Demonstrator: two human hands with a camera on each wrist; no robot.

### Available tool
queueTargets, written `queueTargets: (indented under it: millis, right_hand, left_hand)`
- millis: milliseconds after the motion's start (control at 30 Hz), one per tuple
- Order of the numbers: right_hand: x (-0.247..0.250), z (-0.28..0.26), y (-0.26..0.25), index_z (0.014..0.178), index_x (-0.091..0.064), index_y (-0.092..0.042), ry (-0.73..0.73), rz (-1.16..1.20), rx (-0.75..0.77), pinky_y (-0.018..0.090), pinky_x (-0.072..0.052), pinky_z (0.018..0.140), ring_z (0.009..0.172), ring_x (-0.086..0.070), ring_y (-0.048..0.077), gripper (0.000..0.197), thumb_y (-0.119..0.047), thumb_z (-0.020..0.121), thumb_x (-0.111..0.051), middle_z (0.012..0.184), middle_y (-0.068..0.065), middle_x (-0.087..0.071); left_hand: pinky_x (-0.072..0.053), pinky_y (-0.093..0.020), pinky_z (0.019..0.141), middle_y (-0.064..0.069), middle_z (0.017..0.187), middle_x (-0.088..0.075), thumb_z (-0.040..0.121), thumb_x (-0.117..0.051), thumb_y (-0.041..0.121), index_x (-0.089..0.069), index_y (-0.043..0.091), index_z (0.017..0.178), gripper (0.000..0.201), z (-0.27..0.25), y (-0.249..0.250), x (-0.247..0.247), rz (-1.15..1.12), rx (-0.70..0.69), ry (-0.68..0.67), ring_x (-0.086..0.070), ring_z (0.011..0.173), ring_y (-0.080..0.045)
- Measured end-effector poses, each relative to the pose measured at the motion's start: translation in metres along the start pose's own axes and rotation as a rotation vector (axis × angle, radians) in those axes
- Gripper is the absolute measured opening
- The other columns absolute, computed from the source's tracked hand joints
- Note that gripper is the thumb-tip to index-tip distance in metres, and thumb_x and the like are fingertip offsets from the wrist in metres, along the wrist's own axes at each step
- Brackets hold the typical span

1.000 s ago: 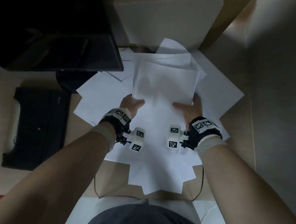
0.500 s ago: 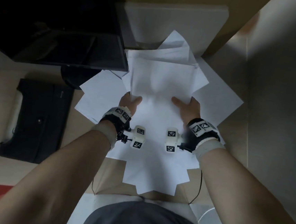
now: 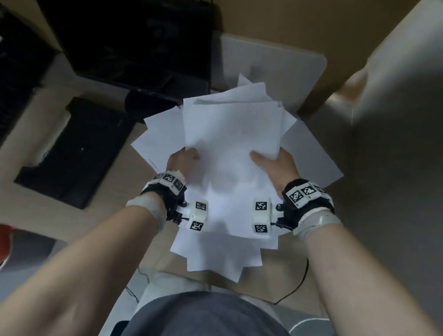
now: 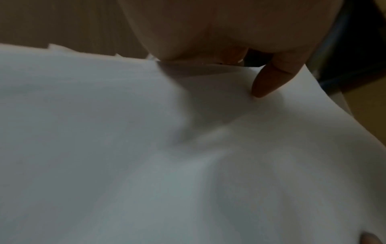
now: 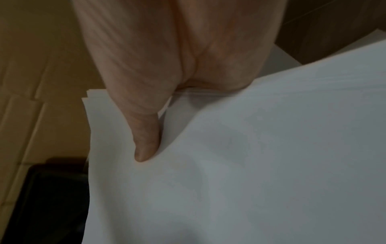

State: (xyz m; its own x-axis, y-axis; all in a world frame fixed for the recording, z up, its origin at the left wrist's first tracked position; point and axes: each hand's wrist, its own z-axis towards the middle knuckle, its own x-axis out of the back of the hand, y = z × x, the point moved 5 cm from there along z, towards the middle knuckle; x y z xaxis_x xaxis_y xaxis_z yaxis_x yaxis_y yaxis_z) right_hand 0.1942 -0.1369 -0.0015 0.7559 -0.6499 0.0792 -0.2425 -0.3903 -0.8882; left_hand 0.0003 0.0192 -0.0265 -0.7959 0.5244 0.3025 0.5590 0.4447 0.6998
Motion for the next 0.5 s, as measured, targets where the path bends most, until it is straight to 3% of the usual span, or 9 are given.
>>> queueTargets:
  millis: [167, 267, 333, 367, 433, 500]
  right_hand:
    - [-0.079, -0.011, -0.024, 0.098, -0.07, -0.017, -0.25, -0.093, 0.057, 0.032, -0.054, 0.091, 0.098, -0.07, 0.019, 0.016, -0.016, 0.084, -0.076, 0.106, 0.004, -0.073]
    - [-0.144, -0.019, -0.032, 0.103, -0.07, -0.011, -0.363, -0.133, 0.071, 0.03, -0.055, 0.083, 0.09, -0.069, 0.016, 0.02, -0.012, 0.084, -0.075, 0.102, 0.005, -0.072]
    - [-0.187, -0.023, -0.03, 0.107, -0.07, -0.01, -0.432, -0.159, 0.052, 0.033, -0.055, 0.087, 0.095, -0.07, 0.018, 0.026, -0.017, 0.083, -0.076, 0.103, 0.004, -0.073]
    - [-0.206, -0.025, -0.029, 0.108, -0.069, -0.01, -0.46, -0.182, 0.046, 0.031, -0.055, 0.086, 0.096, -0.069, 0.018, 0.031, -0.022, 0.081, -0.077, 0.102, 0.002, -0.073]
    - [-0.24, -0.032, -0.028, 0.109, -0.065, -0.009, -0.506, -0.239, 0.019, 0.024, -0.053, 0.075, 0.092, -0.068, 0.015, 0.04, -0.032, 0.078, -0.079, 0.099, -0.001, -0.071]
    - [-0.265, -0.038, -0.027, 0.112, -0.065, -0.01, -0.556, -0.274, 0.018, 0.02, -0.05, 0.069, 0.091, -0.067, 0.013, 0.045, -0.034, 0.077, -0.079, 0.1, -0.002, -0.07]
  left_hand:
    - [-0.036, -0.03, 0.082, -0.01, 0.101, -0.047, 0.088, -0.053, 0.02, -0.053, 0.017, 0.082, 0.008, -0.023, -0.042, 0.072, -0.109, 0.094, 0.11, -0.043, 0.094, -0.02]
    - [-0.042, -0.035, 0.083, -0.009, 0.093, -0.052, 0.083, -0.055, 0.027, -0.051, 0.023, 0.068, 0.016, -0.036, -0.07, 0.128, -0.145, 0.165, 0.251, -0.046, 0.092, -0.022]
    - [-0.043, -0.037, 0.079, -0.012, 0.084, -0.055, 0.085, -0.057, 0.019, -0.061, 0.01, 0.07, 0.017, -0.043, -0.089, 0.17, -0.237, 0.185, 0.386, -0.049, 0.087, -0.023]
    - [-0.04, -0.035, 0.077, -0.018, 0.089, -0.057, 0.086, -0.056, 0.018, -0.066, 0.001, 0.082, 0.021, -0.047, -0.096, 0.187, -0.228, 0.196, 0.412, -0.049, 0.088, -0.023]
    - [-0.036, -0.031, 0.078, -0.029, 0.114, -0.058, 0.092, -0.05, 0.021, -0.061, -0.008, 0.116, 0.039, -0.056, -0.108, 0.214, -0.2, 0.227, 0.443, -0.053, 0.095, -0.031]
    - [-0.04, -0.032, 0.077, -0.03, 0.131, -0.053, 0.095, -0.047, 0.021, -0.056, -0.007, 0.125, 0.043, -0.063, -0.119, 0.232, -0.209, 0.261, 0.482, -0.056, 0.11, -0.038]
